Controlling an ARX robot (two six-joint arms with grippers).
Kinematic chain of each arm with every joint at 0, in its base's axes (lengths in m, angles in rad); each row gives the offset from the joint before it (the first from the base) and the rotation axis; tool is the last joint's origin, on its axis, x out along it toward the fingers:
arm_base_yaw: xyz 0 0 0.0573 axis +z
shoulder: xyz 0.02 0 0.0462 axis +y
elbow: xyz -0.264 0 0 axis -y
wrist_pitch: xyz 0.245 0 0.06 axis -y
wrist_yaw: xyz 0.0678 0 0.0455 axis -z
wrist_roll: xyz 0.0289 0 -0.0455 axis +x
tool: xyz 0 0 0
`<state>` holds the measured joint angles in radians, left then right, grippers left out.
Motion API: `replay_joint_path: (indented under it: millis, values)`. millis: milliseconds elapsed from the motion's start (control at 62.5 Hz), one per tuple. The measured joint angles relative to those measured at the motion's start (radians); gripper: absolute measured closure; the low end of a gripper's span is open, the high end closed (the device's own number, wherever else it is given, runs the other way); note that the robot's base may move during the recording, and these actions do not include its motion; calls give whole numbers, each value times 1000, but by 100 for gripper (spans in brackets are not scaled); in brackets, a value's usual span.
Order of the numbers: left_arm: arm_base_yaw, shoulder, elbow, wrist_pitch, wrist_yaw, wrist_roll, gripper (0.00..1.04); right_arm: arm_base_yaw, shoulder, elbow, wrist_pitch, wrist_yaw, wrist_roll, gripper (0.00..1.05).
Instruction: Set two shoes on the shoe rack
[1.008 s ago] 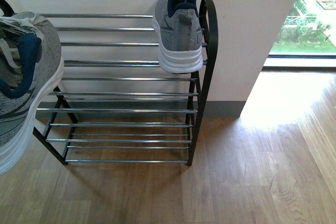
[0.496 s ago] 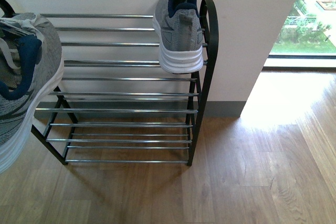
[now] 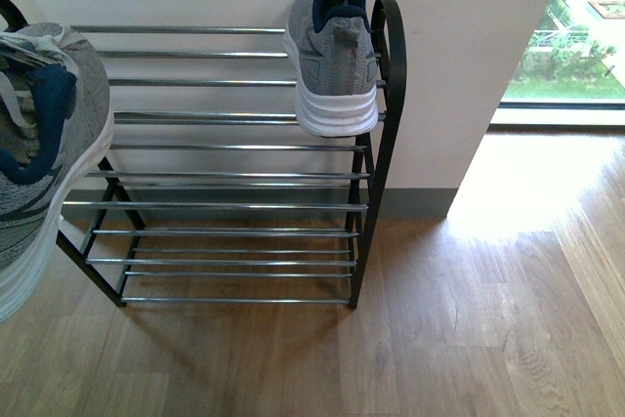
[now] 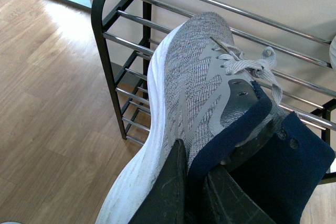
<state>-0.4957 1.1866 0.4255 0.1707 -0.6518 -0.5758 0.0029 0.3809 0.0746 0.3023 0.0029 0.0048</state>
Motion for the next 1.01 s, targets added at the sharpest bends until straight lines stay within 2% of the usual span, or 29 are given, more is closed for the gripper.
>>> replay_joint_path:
  millis: [688, 800, 1008]
  values:
    - [0, 0, 0, 0, 0, 0, 103, -1, -204, -56, -124, 0, 0, 103]
    - [0, 0, 0, 0, 0, 0, 103, -1, -346, -55, -289, -1, 0, 103]
    - [0, 0, 0, 0, 0, 0, 103, -1, -374, -55, -299, 0, 0, 103]
